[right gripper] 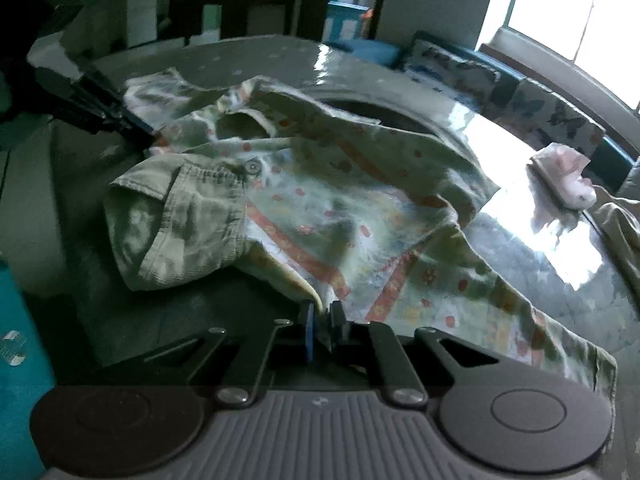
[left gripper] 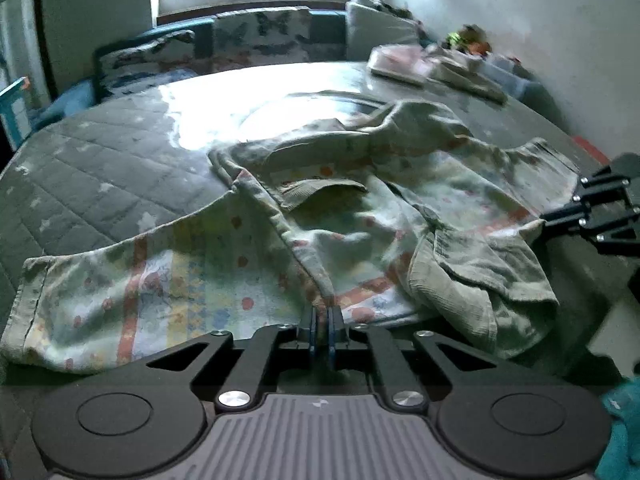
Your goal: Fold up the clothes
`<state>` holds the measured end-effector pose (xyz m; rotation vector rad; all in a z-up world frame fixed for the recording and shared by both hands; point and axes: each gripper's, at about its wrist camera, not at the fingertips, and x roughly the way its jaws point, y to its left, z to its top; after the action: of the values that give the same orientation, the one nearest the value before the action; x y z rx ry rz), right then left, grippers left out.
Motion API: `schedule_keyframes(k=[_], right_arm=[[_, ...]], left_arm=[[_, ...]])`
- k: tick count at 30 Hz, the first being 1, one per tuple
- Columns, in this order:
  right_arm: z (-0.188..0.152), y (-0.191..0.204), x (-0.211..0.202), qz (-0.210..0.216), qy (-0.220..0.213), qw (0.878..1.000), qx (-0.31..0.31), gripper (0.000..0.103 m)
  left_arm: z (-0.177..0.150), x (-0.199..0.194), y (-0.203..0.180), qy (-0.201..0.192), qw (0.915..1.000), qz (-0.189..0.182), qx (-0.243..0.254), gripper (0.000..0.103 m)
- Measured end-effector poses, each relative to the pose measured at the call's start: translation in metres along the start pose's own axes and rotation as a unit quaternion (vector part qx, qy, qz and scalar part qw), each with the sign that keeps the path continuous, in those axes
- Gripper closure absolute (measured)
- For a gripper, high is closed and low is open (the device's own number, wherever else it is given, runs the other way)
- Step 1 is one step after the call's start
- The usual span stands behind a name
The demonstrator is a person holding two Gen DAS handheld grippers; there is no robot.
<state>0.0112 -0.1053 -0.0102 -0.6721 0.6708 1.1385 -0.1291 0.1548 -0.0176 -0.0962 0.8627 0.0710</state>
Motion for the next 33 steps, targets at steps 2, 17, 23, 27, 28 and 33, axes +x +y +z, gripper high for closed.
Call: schedule_keyframes(k=[2,17,23,27,28,33], right_arm=[[-0.004,0.003,-0.009,0.014,0.014,1.0,-0.008,0.096],[0.012,-0.053,-0.043,0.035,-0.017,0.994,0.106,0.072],[0.017,-0.123,-0.028,0.008,-0.072,0.961,0.268,0.044],[0.022,-0.153,-0.005,0.035,-0.084,0.94,0.328,0.031],[0.023,-0.159,0.003,0.044,-0.083,0.935,0.343,0.029],[0.02,-0.183,0.041,0.098,-0.076,0.896,0.427,0.022]], left_arm=[[-0.006,-0.006,-0.003,0.011,0.9998,-0.015,0.01,0.097],[0.029,-0.035,0.022,-0.039,0.9992,-0.01,-0.004,0.061],[0.056,-0.01,0.037,-0.053,0.997,0.03,-0.049,0.052],[0.067,0.007,0.041,-0.053,0.9957,0.038,-0.066,0.046],[0.069,0.01,0.04,-0.055,0.9954,0.038,-0.069,0.046],[0.078,0.022,0.023,-0.067,0.9962,0.005,-0.055,0.036]])
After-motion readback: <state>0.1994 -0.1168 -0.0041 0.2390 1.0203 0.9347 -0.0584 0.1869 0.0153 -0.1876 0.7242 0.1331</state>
